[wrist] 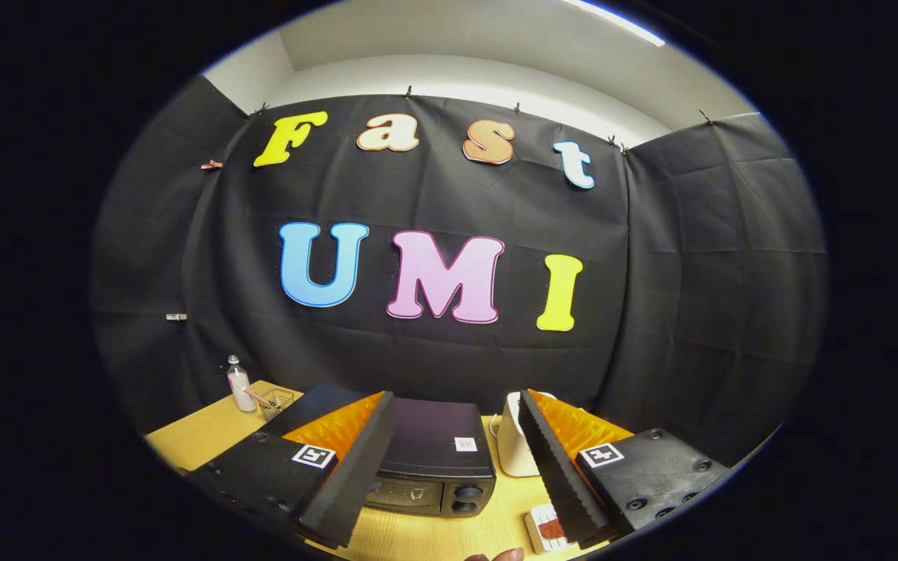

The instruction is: Open the toaster oven, put the food inside, and close the toaster oven door.

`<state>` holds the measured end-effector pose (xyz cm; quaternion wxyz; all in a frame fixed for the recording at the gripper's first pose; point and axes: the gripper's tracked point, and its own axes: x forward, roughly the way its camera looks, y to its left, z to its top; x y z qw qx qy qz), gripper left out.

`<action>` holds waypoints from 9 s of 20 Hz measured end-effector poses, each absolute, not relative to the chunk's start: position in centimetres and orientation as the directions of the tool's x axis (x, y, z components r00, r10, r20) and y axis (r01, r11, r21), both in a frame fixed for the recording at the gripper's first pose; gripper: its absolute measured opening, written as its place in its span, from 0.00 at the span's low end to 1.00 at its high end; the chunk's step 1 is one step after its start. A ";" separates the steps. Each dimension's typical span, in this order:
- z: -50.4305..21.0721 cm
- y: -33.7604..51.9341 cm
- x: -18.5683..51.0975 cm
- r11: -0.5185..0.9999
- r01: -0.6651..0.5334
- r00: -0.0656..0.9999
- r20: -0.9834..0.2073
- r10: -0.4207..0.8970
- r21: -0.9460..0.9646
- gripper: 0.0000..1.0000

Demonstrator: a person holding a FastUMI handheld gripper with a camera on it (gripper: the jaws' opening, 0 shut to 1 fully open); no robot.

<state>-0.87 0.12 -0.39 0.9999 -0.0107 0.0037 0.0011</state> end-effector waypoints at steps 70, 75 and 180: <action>-29.7 13.1 -9.9 0.991 -0.132 0.724 -0.682 0.103 0.009 0.99; -27.2 13.0 -9.9 0.979 -0.201 0.742 -0.646 0.179 0.041 0.98; -25.7 5.2 3.7 0.860 -0.035 0.852 -0.435 0.293 0.510 0.98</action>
